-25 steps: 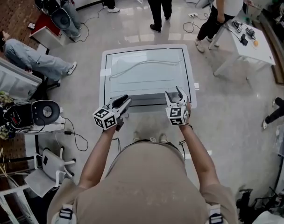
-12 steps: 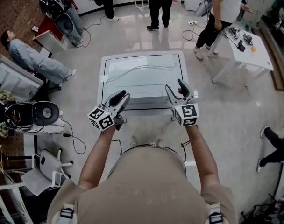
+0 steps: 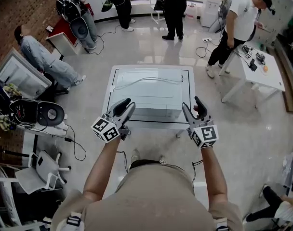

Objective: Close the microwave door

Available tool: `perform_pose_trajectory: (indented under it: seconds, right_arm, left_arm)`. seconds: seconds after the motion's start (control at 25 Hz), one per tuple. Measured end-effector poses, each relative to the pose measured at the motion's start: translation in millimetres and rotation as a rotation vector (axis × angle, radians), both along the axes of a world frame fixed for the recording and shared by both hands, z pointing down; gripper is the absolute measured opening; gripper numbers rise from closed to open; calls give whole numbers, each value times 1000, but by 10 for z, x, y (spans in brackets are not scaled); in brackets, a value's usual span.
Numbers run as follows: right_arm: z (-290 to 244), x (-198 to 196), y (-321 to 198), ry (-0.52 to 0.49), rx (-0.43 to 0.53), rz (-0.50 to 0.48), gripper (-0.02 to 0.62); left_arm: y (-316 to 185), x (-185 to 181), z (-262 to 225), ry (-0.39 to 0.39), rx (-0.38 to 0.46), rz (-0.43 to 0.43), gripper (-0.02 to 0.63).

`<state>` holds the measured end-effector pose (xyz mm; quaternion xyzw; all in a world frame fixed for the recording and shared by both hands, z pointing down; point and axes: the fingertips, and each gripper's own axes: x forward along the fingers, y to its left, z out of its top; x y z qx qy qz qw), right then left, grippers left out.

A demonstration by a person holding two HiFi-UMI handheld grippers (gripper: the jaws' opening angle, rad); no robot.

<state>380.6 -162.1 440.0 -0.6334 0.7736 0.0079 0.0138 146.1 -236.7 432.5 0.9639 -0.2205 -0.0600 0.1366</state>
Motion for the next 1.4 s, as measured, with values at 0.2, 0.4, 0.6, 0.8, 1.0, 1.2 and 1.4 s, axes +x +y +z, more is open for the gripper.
perform_pose_trajectory:
  seconds: [0.2, 0.4, 0.6, 0.8, 1.0, 1.2, 1.4]
  right_arm:
    - [115, 152, 160, 22, 8, 19, 252]
    - [191, 297, 223, 3, -2, 57, 252]
    - [295, 420, 227, -25, -27, 110, 245]
    - [352, 470, 148, -37, -41, 153, 242]
    - [357, 416, 65, -31, -52, 158, 235]
    - [459, 440, 33, -2, -108, 184, 104]
    - [435, 415, 54, -3, -100, 172, 103]
  left_arm:
    - [88, -54, 130, 19, -15, -41, 114]
    - [145, -38, 258, 4, -34, -51, 114]
    - [165, -26, 409, -22, -49, -49, 114]
    - [95, -75, 497, -49, -57, -39, 114]
    - [24, -164, 501, -56, -54, -47, 114]
    - [12, -199, 532, -55, -63, -43, 114]
    - [17, -204, 550, -64, -64, -35, 114]
